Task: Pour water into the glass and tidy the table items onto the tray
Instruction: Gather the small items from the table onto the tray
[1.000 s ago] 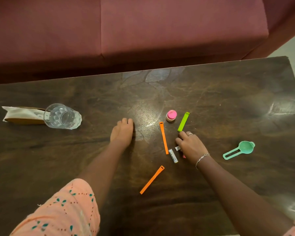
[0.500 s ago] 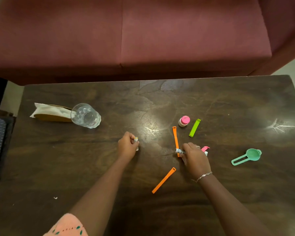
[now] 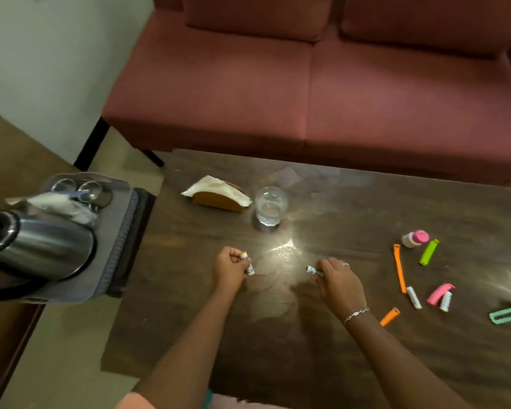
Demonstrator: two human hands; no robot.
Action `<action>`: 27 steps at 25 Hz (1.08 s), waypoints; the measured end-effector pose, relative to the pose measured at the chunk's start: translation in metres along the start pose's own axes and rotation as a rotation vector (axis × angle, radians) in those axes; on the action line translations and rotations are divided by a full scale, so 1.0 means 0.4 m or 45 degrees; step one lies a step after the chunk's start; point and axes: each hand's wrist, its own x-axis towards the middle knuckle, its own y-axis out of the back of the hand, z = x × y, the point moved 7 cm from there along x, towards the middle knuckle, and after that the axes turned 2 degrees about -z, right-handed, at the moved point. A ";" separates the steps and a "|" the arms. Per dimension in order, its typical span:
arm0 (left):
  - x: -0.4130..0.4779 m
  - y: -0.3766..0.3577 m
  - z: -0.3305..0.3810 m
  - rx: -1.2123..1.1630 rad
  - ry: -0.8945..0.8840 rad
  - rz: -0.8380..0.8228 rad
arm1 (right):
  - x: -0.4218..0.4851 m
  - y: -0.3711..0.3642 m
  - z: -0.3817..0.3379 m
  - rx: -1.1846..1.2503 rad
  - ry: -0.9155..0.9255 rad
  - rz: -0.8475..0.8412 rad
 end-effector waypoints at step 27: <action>0.326 0.987 -0.384 0.372 0.492 0.587 | 0.287 -0.734 -1.251 -0.270 0.813 -0.677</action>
